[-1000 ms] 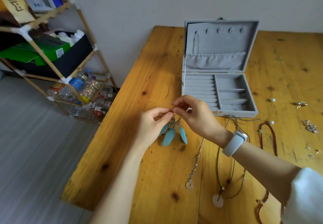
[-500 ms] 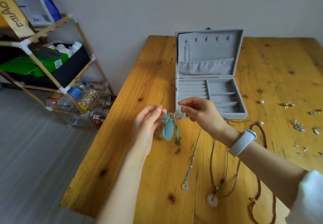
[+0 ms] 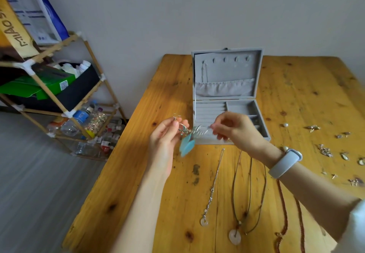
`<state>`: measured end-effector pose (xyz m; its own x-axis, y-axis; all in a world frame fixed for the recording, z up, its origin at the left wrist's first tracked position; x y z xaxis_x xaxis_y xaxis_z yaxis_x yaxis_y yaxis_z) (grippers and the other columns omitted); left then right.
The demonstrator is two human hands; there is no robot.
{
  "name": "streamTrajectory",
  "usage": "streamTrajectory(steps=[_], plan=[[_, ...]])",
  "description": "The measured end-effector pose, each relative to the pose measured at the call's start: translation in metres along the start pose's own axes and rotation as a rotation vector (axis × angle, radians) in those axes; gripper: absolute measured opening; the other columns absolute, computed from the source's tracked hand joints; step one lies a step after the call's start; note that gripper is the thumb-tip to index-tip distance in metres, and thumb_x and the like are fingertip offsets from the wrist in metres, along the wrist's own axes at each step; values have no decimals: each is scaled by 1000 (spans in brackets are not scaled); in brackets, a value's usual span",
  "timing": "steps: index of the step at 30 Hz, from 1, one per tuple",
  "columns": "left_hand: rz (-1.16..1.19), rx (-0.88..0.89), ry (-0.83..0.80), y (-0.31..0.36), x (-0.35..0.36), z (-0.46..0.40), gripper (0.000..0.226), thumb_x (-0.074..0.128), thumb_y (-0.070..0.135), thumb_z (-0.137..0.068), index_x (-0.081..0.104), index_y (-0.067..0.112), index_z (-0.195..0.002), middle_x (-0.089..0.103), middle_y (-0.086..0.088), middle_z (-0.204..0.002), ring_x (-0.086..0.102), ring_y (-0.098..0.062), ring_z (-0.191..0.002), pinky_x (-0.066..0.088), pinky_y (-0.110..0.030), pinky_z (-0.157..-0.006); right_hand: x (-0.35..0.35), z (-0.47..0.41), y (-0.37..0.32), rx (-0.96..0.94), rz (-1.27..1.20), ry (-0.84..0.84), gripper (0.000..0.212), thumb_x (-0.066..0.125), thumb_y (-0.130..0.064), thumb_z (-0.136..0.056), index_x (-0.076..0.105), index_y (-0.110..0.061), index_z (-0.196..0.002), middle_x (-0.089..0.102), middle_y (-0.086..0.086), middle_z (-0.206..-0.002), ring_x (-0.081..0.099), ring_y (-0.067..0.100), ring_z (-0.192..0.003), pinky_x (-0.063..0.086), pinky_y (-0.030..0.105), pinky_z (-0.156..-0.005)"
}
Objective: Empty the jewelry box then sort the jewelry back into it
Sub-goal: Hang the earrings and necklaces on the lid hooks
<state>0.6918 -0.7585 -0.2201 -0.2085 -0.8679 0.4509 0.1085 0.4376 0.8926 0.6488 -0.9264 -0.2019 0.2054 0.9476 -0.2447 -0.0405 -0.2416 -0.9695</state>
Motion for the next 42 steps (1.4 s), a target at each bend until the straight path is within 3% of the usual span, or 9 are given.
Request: streamTrajectory(steps=[2,5,9,12,16,23,28,36,42], plan=[[-55,15,-11,0,0,2,14,51,4,-87,64,8,-86,70,0,-83,63,-16,-88,48,-29,-87,-8,0,-3,-43,-19,155,10,62,-9,-85,58,-8,-75,60,2,-64,52,1,-50,42,16,-49],[-42,-11,22,-4,-1,4,14,50,8,-89,63,8,-84,70,-1,-80,62,-18,-84,47,-31,-82,3,2,-7,-38,44,-106,6,61,-7,-84,59,-6,-78,61,4,-68,55,7,-58,44,16,-53],[-74,-1,49,1,-5,3,15,48,6,-91,61,9,-85,67,-1,-82,60,-16,-81,48,-28,-76,-9,1,-11,-79,-33,28,7,61,-10,-84,59,-9,-77,63,4,-72,56,3,-59,44,13,-54],[-24,-4,58,3,-3,4,16,44,4,-93,56,8,-84,61,-6,-81,58,-16,-78,49,-26,-73,-3,5,-10,-54,5,-137,6,62,-9,-83,59,-8,-78,66,8,-82,61,8,-69,48,16,-59],[-10,15,2,5,1,7,16,44,3,-92,57,9,-84,62,-9,-86,61,-17,-79,52,-25,-71,-9,6,-8,-22,-276,25,8,55,-6,-87,59,-8,-80,69,0,-76,65,9,-71,52,18,-63],[-17,29,-60,12,11,6,18,42,4,-94,55,9,-83,68,-9,-84,65,-21,-78,53,-26,-68,0,9,-13,96,-720,-29,12,43,-6,-92,55,-2,-93,72,4,-87,66,11,-72,52,17,-57],[-142,95,-118,11,17,7,8,51,16,-88,59,16,-85,64,-13,-93,62,-24,-89,51,-27,-70,3,7,-23,83,-885,-90,15,40,-11,-86,50,-13,-75,72,2,-91,61,11,-68,46,19,-56],[-144,121,-116,13,29,-5,15,44,7,-94,55,10,-85,68,0,-77,65,-15,-80,51,-27,-70,-9,0,-15,-19,-470,62,12,44,-4,-93,55,-6,-88,66,2,-69,60,14,-61,47,19,-54],[-203,136,-125,11,41,-15,11,48,12,-93,59,14,-89,63,-8,-84,61,-17,-81,49,-31,-75,-17,-1,-14,-117,-349,75,22,39,-3,-95,51,-14,-81,68,6,-76,57,13,-53,43,20,-46]])
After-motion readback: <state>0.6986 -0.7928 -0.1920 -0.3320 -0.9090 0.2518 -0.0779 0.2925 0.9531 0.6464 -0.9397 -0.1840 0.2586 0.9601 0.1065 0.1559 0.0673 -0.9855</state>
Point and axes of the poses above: each hand's wrist, its own z-axis away from the middle knuckle, its own x-axis out of the palm, y = z × x, the point moved 3 cm from there along -z, towards the middle knuckle
